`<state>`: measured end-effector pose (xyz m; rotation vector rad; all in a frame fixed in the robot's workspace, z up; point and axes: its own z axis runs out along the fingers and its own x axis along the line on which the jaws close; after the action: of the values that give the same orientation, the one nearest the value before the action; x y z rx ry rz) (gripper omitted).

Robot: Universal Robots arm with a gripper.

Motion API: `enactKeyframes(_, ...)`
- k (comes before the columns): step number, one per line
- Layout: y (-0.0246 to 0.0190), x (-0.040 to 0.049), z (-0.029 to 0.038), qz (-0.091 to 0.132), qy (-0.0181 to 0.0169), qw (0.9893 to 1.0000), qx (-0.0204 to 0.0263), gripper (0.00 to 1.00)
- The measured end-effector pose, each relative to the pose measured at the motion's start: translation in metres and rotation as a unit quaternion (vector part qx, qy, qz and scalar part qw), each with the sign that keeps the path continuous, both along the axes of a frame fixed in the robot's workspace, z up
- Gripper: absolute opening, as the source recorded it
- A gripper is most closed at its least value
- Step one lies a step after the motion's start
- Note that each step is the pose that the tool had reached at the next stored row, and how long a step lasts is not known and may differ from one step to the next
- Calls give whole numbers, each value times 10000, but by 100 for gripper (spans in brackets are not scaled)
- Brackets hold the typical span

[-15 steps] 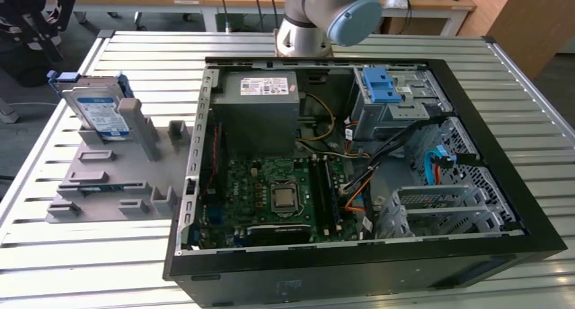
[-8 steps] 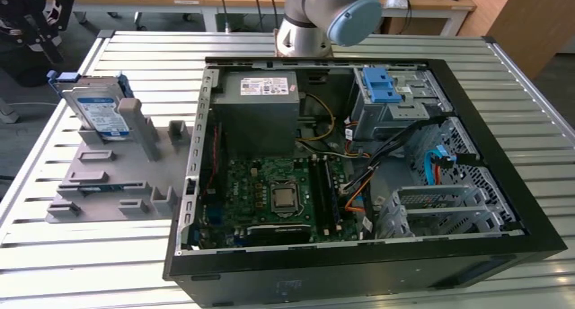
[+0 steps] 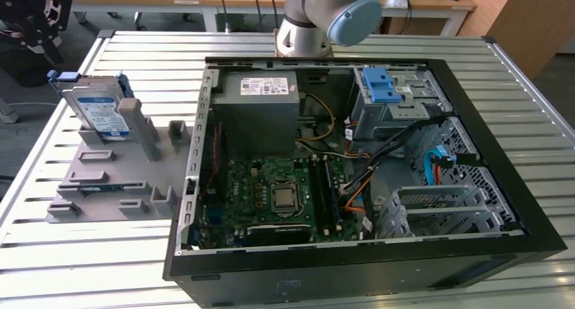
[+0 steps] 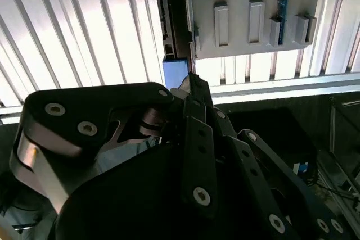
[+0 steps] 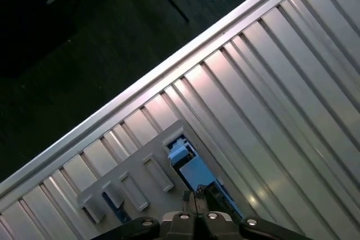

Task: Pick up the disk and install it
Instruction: 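Pick up the disk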

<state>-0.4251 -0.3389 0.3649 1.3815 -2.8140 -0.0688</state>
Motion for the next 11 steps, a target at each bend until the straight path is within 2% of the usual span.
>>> enactKeyframes(4, 0, -1, -4, 340, -2, 9994, 0, 11)
enactKeyframes(11, 0, 0, -3, 382, -1, 9993, 0, 11)
